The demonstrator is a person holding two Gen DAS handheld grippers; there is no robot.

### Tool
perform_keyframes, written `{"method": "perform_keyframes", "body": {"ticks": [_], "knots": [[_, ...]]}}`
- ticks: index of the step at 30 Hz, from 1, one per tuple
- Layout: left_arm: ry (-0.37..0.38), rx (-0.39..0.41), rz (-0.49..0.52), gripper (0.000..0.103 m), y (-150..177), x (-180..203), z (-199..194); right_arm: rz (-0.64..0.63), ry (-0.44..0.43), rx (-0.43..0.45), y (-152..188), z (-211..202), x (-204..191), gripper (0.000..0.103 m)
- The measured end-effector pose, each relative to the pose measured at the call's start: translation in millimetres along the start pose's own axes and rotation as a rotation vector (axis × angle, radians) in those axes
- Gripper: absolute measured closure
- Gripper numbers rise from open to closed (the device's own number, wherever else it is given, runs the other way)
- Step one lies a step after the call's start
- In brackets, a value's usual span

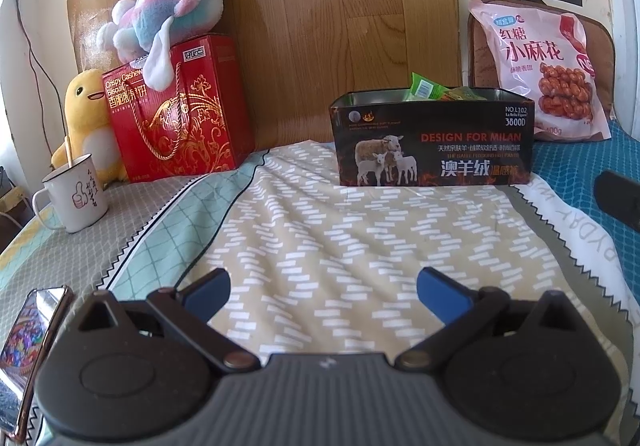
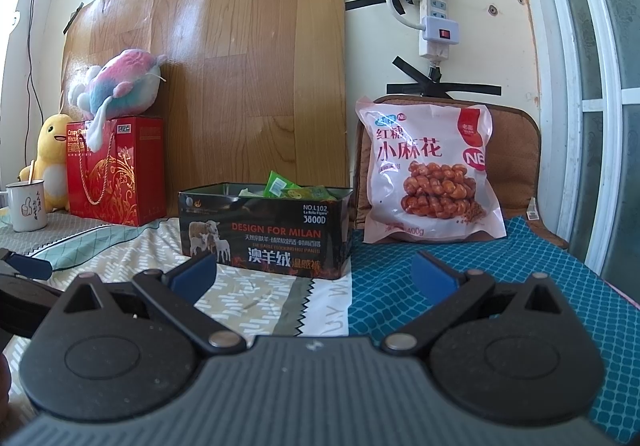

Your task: Organize snacks

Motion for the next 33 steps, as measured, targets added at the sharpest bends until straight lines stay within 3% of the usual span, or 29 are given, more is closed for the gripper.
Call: {"method": "perform_keyframes", "body": {"ticks": [33], "knots": [[0.001, -0.013, 0.004, 0.0, 1.4, 1.2, 2.0, -0.001, -0.003, 0.001, 0.4, 0.5, 0.5, 0.0]]}}
Point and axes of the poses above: each gripper's, at about its wrist camera, not at the fingertips, and z roughly the way its jaws point, x to its right, y to its underside, the point moved 6 cm from there along z, roughly the way its jaws point, and after that the axes turned 10 degrees about -z, right-handed, at the moved point
